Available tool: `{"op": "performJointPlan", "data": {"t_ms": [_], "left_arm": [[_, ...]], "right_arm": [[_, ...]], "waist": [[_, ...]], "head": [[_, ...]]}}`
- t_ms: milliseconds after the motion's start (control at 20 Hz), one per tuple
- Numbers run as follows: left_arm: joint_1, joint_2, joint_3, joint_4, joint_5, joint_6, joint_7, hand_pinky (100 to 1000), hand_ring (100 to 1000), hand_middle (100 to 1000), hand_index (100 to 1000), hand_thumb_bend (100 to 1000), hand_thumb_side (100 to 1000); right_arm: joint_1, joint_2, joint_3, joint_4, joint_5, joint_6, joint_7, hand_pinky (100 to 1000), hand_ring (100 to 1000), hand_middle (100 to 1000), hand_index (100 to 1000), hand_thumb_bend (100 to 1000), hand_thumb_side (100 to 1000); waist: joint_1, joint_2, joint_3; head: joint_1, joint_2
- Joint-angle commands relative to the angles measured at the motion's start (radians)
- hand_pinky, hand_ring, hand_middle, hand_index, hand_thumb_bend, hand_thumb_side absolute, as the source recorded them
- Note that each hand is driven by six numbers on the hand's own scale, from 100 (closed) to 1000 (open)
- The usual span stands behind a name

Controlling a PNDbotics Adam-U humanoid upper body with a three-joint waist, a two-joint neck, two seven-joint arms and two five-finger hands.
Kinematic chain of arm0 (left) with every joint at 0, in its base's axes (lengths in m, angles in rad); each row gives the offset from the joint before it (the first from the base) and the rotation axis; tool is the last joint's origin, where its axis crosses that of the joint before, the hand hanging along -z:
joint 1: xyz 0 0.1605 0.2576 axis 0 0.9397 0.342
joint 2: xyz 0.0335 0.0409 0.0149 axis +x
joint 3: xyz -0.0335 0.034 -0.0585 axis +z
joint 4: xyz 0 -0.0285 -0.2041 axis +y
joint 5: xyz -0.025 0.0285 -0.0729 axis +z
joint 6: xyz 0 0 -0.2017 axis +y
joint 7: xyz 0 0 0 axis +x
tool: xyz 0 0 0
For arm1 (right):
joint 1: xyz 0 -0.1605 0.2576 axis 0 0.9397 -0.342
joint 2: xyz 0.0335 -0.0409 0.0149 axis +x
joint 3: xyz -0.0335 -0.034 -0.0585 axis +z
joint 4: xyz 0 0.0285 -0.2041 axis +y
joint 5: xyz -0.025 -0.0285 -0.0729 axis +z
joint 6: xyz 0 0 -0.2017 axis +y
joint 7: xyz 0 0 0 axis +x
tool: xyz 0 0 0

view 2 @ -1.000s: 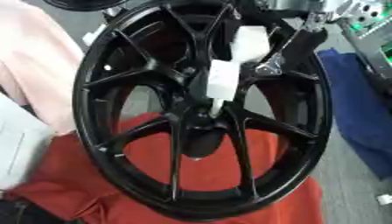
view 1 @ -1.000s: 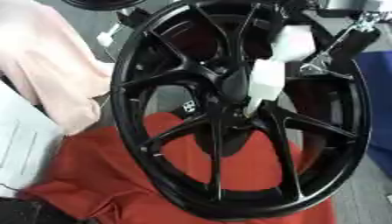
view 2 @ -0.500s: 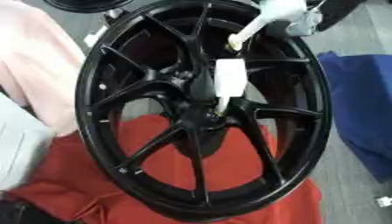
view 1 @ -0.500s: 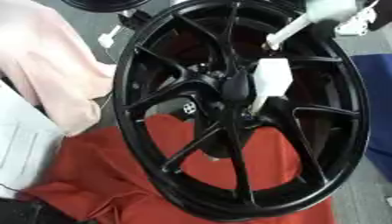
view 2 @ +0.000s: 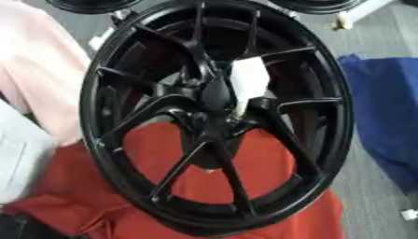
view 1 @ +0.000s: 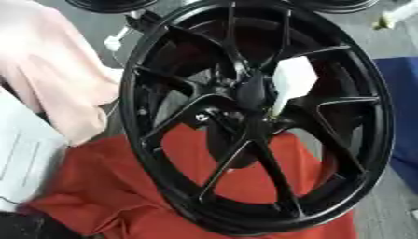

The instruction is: Pull the pin out of the wheel hub.

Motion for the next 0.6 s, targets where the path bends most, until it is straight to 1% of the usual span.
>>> {"op": "performJointPlan", "data": {"t_ms": [50, 150, 200, 250, 300, 350, 400, 450, 500, 550, 600], "left_arm": [[-0.004, 0.022, 0.021, -0.021, -0.005, -0.002, 0.011, 652, 610, 575, 785, 262, 634], [-0.002, 0.019, 0.026, -0.023, -0.006, -0.002, 0.017, 653, 610, 575, 785, 261, 634], [-0.002, 0.018, 0.027, -0.023, -0.007, -0.002, 0.019, 653, 609, 575, 785, 261, 633], [-0.001, 0.018, 0.029, -0.024, -0.007, -0.002, 0.021, 653, 609, 575, 785, 261, 632], [-0.002, 0.016, 0.03, -0.025, -0.007, -0.002, 0.022, 653, 609, 575, 785, 261, 631], [-0.003, 0.015, 0.03, -0.026, -0.007, -0.002, 0.023, 654, 609, 575, 785, 261, 631], [-0.003, 0.014, 0.03, -0.026, -0.007, -0.002, 0.023, 654, 609, 575, 785, 262, 630], [-0.003, 0.013, 0.031, -0.026, -0.007, -0.002, 0.024, 654, 609, 575, 785, 262, 630], [-0.003, 0.012, 0.031, -0.026, -0.006, -0.002, 0.025, 654, 609, 575, 786, 262, 629], [-0.003, 0.011, 0.031, -0.026, -0.005, -0.002, 0.025, 654, 609, 575, 786, 263, 629], [-0.002, 0.009, 0.032, -0.026, -0.005, -0.002, 0.026, 655, 609, 575, 786, 262, 628]], "right_arm": [[0.145, -0.063, -0.142, 0.007, 0.066, -0.138, 0.003, 772, 650, 326, 537, 100, 100], [0.28, -0.015, -0.222, -0.011, 0.141, -0.137, -0.098, 805, 676, 353, 568, 100, 100], [0.335, 0.018, -0.255, -0.027, 0.181, -0.134, -0.146, 826, 711, 433, 631, 100, 100], [0.387, 0.057, -0.286, -0.048, 0.218, -0.133, -0.189, 832, 722, 469, 657, 100, 100], [0.432, 0.097, -0.311, -0.071, 0.249, -0.131, -0.223, 850, 755, 572, 727, 100, 105], [0.47, 0.134, -0.33, -0.093, 0.274, -0.132, -0.246, 861, 783, 646, 777, 114, 145], [0.503, 0.172, -0.348, -0.112, 0.295, -0.134, -0.26, 884, 845, 786, 845, 145, 226], [0.53, 0.208, -0.364, -0.13, 0.311, -0.138, -0.269, 891, 863, 821, 856, 147, 231], [0.551, 0.237, -0.377, -0.147, 0.321, -0.143, -0.276, 907, 900, 870, 878, 157, 222], [0.566, 0.262, -0.388, -0.16, 0.327, -0.149, -0.281, 912, 913, 888, 883, 154, 199], [0.578, 0.281, -0.396, -0.169, 0.327, -0.151, -0.285, 917, 928, 904, 882, 173, 100]], "waist": [[0.006, -0.011, -0.008], [0.012, -0.006, -0.015], [0.016, -0.004, -0.018], [0.019, -0.003, -0.019], [0.022, -0.002, -0.02], [0.025, -0.001, -0.021], [0.029, 0.0, -0.022], [0.033, 0.0, -0.022], [0.037, 0.001, -0.023], [0.04, 0.002, -0.024], [0.045, 0.002, -0.025]], "head": [[0.025, -0.02], [0.035, -0.023], [0.036, -0.024], [0.036, -0.025], [0.032, -0.026], [0.027, -0.026], [0.022, -0.027], [0.017, -0.028], [0.015, -0.03], [0.013, -0.031], [0.012, -0.033]]}}
